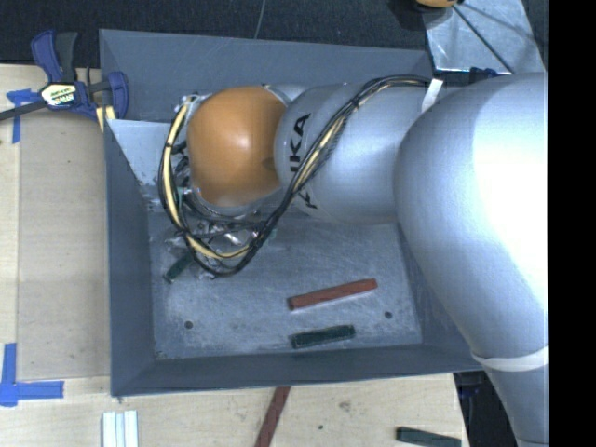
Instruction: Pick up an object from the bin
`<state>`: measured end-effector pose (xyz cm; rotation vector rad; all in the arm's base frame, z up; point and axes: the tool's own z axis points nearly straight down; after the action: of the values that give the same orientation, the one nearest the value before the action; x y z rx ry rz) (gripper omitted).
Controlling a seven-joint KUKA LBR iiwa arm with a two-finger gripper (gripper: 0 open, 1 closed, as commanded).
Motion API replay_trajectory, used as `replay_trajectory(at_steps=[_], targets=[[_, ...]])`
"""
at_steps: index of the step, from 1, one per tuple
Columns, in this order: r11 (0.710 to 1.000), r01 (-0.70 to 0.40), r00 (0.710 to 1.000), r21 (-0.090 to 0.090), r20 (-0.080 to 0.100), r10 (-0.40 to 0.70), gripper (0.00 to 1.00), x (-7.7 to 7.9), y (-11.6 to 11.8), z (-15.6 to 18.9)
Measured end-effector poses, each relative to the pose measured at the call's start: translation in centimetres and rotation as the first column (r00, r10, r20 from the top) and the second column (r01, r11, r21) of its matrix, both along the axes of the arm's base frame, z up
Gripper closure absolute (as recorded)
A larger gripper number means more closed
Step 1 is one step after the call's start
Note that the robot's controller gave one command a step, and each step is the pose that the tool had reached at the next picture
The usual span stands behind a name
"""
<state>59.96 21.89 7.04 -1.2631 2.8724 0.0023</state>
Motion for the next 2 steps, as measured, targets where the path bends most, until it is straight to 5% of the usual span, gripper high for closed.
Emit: replay_trajectory(at_steps=[2], targets=[[1.000, 0.001, 1.000, -0.004, -0.011, -0.001, 1.00, -0.3, -0.1, 2.1]])
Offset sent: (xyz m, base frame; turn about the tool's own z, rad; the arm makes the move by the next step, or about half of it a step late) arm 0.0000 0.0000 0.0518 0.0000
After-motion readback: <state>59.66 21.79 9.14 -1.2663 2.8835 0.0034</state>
